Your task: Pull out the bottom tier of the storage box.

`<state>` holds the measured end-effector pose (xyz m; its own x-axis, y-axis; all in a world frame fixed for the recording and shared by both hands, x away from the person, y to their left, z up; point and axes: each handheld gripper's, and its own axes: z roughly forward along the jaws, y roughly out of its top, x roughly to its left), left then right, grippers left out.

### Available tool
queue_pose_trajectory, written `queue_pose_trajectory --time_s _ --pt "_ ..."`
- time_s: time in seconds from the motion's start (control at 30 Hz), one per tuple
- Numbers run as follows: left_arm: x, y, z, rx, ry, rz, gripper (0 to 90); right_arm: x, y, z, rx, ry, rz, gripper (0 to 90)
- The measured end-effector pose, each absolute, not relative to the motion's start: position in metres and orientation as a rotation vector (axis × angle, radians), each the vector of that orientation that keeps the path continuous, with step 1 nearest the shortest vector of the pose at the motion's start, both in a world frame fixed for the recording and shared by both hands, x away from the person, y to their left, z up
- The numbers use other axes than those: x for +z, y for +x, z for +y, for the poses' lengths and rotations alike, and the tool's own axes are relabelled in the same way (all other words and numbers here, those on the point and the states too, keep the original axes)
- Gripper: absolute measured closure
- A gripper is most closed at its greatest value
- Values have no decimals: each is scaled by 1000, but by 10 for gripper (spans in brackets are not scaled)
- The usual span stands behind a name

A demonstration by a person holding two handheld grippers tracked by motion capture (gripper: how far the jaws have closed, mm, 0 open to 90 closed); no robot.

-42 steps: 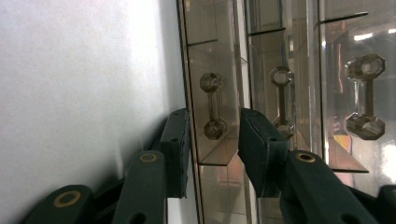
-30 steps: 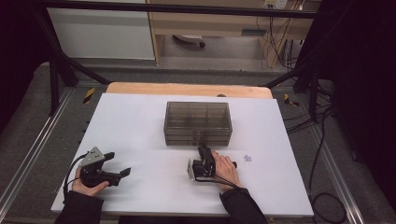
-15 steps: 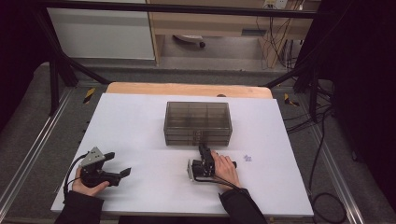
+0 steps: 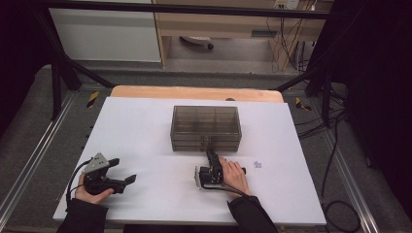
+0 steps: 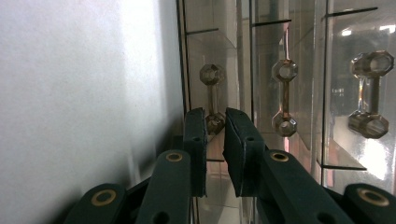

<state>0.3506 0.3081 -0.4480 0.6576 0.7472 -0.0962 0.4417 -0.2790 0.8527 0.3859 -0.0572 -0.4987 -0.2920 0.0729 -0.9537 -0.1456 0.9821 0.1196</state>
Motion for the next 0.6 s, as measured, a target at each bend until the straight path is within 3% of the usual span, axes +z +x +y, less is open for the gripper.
queue_pose_trajectory --time_s 0.6 --pt "-448 351 309 405 1921 933 19 -498 383 -56 211 -56 1857 805"
